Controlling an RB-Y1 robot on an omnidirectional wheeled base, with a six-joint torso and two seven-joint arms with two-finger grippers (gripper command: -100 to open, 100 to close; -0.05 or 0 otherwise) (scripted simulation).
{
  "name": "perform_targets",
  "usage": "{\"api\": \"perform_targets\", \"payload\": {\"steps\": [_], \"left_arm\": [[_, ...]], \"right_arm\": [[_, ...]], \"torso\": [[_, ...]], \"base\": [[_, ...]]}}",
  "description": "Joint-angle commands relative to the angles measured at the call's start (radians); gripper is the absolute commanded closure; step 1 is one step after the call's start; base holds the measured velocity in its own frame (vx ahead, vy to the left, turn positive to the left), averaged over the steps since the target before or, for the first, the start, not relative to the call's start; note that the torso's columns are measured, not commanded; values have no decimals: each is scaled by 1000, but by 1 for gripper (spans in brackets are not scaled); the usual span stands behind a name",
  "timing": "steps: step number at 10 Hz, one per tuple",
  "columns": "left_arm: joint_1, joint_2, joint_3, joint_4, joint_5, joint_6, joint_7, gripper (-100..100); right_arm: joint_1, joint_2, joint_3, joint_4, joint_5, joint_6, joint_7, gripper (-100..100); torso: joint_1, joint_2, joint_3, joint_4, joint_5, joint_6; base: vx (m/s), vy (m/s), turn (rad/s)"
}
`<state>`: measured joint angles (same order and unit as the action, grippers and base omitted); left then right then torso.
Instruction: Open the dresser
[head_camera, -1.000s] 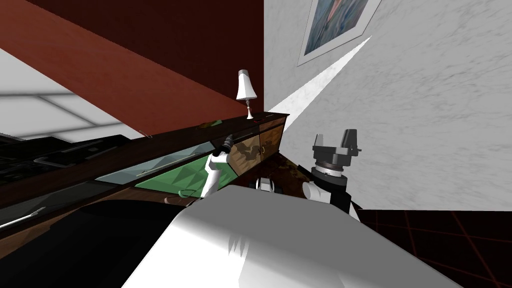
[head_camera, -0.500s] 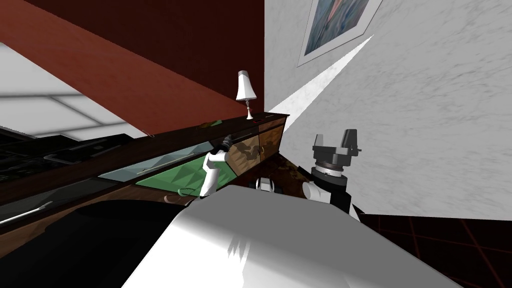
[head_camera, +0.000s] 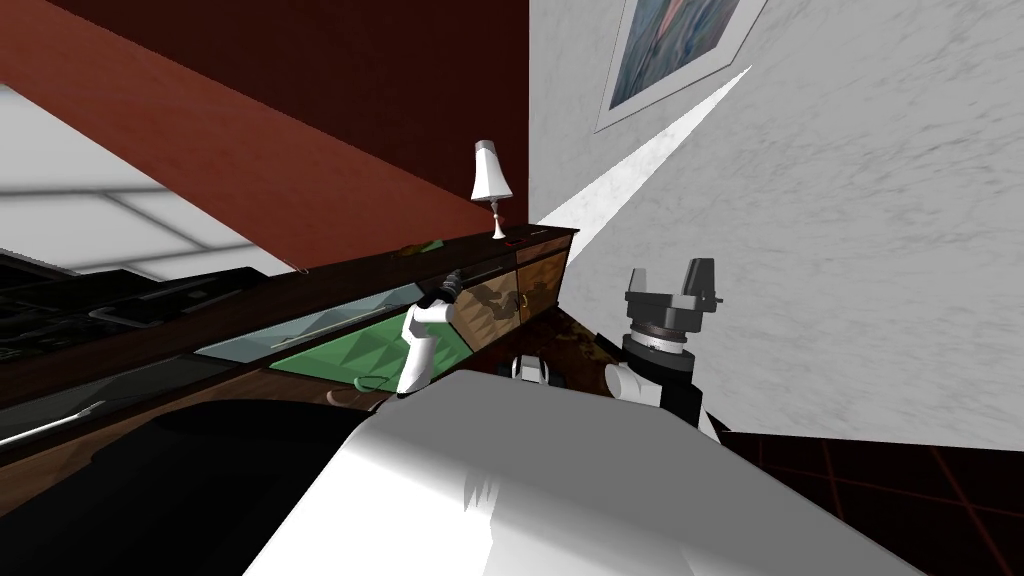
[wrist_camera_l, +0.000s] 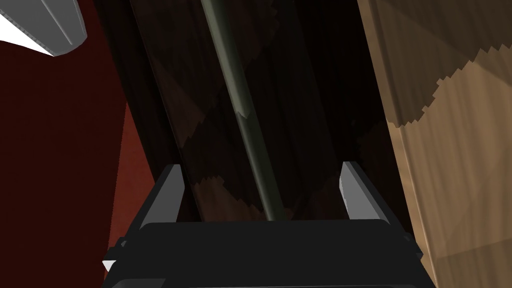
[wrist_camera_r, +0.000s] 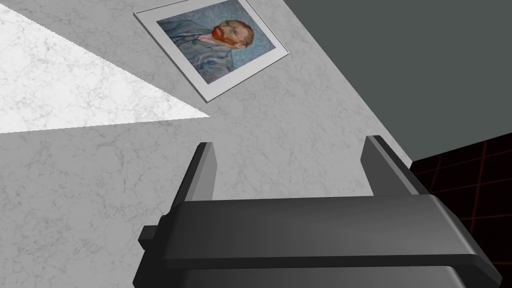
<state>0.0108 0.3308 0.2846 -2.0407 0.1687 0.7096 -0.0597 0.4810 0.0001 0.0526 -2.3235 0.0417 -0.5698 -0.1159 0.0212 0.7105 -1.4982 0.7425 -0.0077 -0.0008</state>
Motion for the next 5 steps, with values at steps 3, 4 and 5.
{"api": "perform_targets", "payload": {"steps": [3, 4, 5], "left_arm": [[-27, 36, 62, -37, 10, 75, 0, -100], [-27, 36, 62, -37, 10, 75, 0, -100], [-27, 36, 62, -37, 10, 75, 0, -100]], "right_arm": [[0, 0, 0, 0, 0, 0, 0, 0], [0, 0, 0, 0, 0, 0, 0, 0], [0, 0, 0, 0, 0, 0, 0, 0]], "torso": [[-1, 1, 0, 1, -2, -2], [-2, 1, 0, 2, -3, -5], [-3, 2, 0, 2, -3, -4]], "base": [[21, -38, 29], [47, -55, 38], [18, -32, 31]]}}
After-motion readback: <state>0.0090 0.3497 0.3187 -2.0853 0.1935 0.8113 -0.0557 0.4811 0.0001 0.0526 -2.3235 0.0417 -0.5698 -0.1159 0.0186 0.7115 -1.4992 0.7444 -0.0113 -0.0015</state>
